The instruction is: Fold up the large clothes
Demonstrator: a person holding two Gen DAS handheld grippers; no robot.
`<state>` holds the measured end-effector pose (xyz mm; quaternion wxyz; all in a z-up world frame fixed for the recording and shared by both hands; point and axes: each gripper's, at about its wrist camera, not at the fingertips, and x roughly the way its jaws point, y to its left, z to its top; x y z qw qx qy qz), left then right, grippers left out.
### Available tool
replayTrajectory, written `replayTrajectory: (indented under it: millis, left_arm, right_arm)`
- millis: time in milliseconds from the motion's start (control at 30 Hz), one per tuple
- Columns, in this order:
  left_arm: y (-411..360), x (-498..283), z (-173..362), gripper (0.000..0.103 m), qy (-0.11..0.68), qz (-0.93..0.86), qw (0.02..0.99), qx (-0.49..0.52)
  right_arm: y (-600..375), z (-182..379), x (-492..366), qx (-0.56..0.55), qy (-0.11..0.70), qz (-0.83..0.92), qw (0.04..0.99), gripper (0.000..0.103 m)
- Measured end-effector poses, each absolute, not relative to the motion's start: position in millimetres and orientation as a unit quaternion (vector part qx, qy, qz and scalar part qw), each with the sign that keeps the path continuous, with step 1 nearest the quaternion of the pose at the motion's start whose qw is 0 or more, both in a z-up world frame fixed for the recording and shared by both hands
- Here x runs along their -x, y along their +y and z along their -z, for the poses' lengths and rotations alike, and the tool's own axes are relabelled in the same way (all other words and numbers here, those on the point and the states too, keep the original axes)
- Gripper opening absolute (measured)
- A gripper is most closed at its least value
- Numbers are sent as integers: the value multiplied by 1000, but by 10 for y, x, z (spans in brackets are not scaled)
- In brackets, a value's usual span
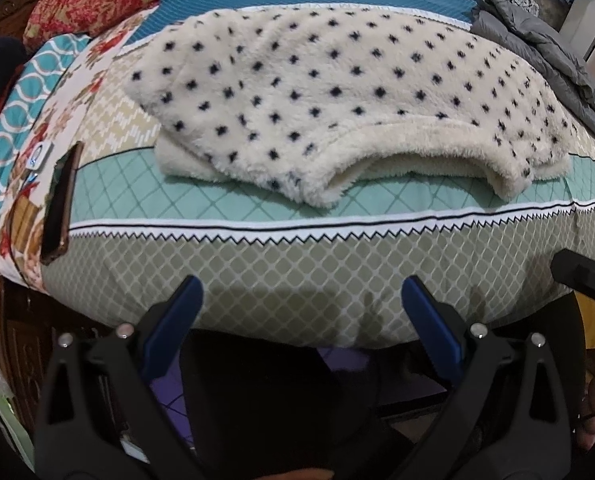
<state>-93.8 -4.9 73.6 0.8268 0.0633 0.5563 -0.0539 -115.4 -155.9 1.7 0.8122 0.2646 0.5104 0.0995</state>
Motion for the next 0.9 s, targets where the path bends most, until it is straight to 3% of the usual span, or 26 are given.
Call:
replayTrajectory:
  millis: [900]
  left_arm:
    - [-18,929,-725,96,569,51,819,-55]
  right_arm:
    - [-1548,-15,1145,-263,510,-100,813,22]
